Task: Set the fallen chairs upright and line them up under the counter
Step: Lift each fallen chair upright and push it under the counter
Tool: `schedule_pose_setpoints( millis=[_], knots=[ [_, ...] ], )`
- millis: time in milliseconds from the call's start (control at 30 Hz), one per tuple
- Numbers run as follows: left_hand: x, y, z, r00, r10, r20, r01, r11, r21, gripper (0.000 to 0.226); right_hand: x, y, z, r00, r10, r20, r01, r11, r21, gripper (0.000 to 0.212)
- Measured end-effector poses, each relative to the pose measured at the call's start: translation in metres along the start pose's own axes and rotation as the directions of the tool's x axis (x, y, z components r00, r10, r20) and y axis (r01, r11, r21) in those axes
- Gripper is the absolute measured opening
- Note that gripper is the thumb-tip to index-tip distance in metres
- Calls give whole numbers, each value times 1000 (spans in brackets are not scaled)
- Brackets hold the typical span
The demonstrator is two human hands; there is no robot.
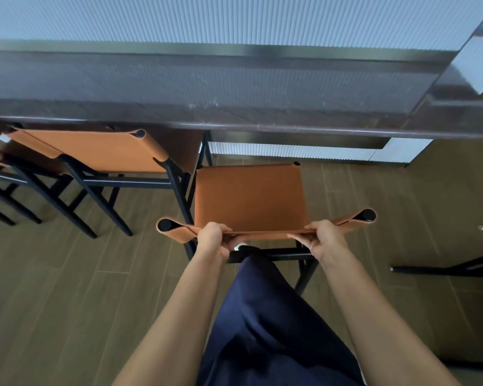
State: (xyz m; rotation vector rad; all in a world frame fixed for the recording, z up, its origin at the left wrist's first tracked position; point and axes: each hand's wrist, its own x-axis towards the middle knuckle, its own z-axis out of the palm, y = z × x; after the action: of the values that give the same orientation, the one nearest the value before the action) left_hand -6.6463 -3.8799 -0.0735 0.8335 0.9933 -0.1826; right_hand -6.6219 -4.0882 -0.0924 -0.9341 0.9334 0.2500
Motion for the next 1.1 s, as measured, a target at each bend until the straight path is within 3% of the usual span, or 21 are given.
schedule_pose_setpoints(
  millis=[333,600,767,1100],
  knots=[
    [20,64,73,994,-39,107,22,988,155,13,5,-61,36,1000,-21,13,21,998,55,20],
    [47,105,111,982,-118,146,100,988,121,27,28,-99,74,999,-34,4,34,999,26,16],
    [57,127,137,978,-108,179,100,993,56,23,41,-126,100,998,-56,-15,56,998,2,18],
    [81,168,188,973,-54,223,28,992,120,10,74,-175,146,998,-69,1,69,997,-24,17]
  ],
)
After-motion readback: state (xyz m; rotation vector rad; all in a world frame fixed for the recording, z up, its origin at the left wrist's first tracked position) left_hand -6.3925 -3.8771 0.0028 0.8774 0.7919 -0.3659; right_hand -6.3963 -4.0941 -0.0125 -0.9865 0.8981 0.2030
